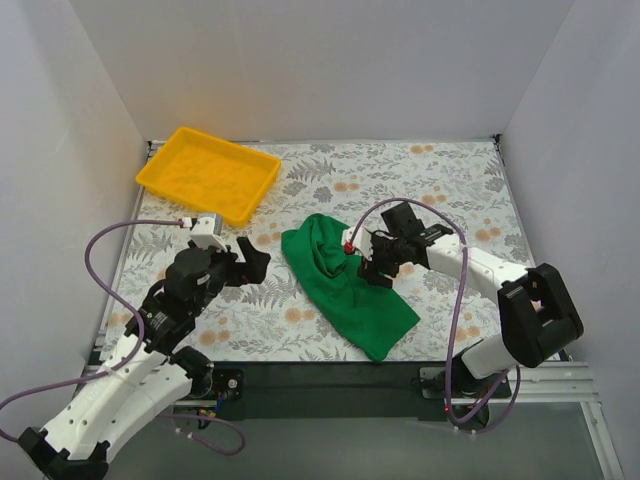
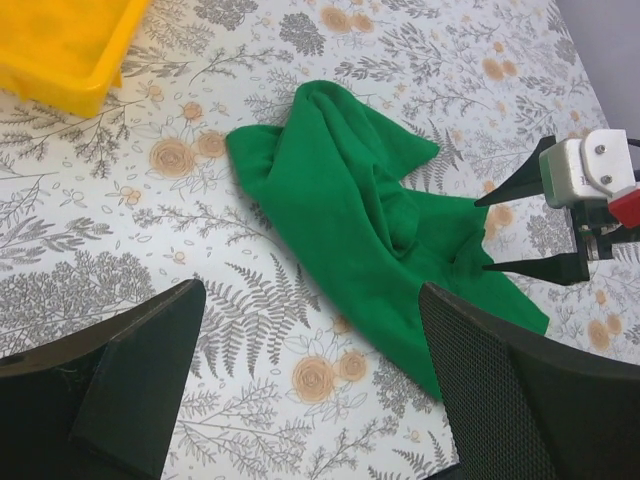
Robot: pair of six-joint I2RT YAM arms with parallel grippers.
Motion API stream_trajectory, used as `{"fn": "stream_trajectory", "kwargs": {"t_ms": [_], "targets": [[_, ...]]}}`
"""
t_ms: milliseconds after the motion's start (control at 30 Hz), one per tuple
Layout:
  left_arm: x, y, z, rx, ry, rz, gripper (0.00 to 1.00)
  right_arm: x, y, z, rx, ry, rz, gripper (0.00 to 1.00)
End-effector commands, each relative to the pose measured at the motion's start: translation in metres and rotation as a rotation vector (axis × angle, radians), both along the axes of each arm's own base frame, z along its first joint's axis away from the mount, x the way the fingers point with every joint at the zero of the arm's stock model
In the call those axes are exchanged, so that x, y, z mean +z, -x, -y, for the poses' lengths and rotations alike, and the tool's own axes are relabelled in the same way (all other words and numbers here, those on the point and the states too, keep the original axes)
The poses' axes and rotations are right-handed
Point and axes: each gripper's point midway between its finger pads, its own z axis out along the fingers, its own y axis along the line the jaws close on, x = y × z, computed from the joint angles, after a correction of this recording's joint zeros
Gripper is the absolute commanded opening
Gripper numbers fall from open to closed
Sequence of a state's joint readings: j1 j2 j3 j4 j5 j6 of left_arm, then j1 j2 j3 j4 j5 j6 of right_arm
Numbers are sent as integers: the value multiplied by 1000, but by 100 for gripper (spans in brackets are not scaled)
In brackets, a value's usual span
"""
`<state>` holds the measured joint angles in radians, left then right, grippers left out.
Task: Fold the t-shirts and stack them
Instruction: Move the tshirt to the center of the board, then flatten the tshirt out
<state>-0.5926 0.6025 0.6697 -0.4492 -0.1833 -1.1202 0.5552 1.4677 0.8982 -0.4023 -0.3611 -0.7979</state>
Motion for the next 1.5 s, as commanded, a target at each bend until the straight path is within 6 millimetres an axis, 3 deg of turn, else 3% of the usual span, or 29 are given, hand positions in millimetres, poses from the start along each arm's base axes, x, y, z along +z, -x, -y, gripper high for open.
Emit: {"fn": "stream_trajectory", "kwargs": {"t_ms": [0,67,167,200,233,300,400,500,800,1067,1167,1200,1267,1300,1367,1400,1467], "targets": [[4,11,-10,20,22,3,89,4,19,1,140,15,2,74],[6,12,-13,31,34,20,91,8,25,-5,209,-8,16,74],[5,12,-12,27,35,18,91,13,4,-9,147,9,34,74],[5,13,-11,24,35,16,91,30,-17,-16,114,-5,82,73],[4,13,-11,23,34,11,91,30,-31,-17,81,-3,94,73],[5,13,-11,25,35,14,91,48,-58,-26,8,-51,137,73],[6,14,-12,26,43,18,91,51,-104,-29,-157,-73,126,72],[6,14,-13,30,48,22,91,44,-138,-25,-334,-100,53,71],[0,13,-8,14,33,-1,91,-3,-142,-30,-448,-115,-144,64],[0,13,-8,11,35,0,91,-14,-131,-40,-442,-145,-240,51],[-1,13,-7,8,33,-5,91,-15,-132,-37,-450,-131,-235,39],[-1,13,-7,5,33,-3,91,-9,-136,-35,-459,-134,-216,23],[-1,13,-7,3,33,-5,91,4,-139,-33,-463,-153,-195,9],[-1,14,-6,1,35,-4,91,24,-144,-29,-478,-177,-153,2],[0,14,-5,-7,38,-3,91,51,-147,-21,-495,-196,-83,1],[0,14,-4,-10,40,-2,91,79,-147,-10,-522,-210,1,1],[1,16,2,-40,58,-3,91,111,-145,0,-544,-243,91,1]]}}
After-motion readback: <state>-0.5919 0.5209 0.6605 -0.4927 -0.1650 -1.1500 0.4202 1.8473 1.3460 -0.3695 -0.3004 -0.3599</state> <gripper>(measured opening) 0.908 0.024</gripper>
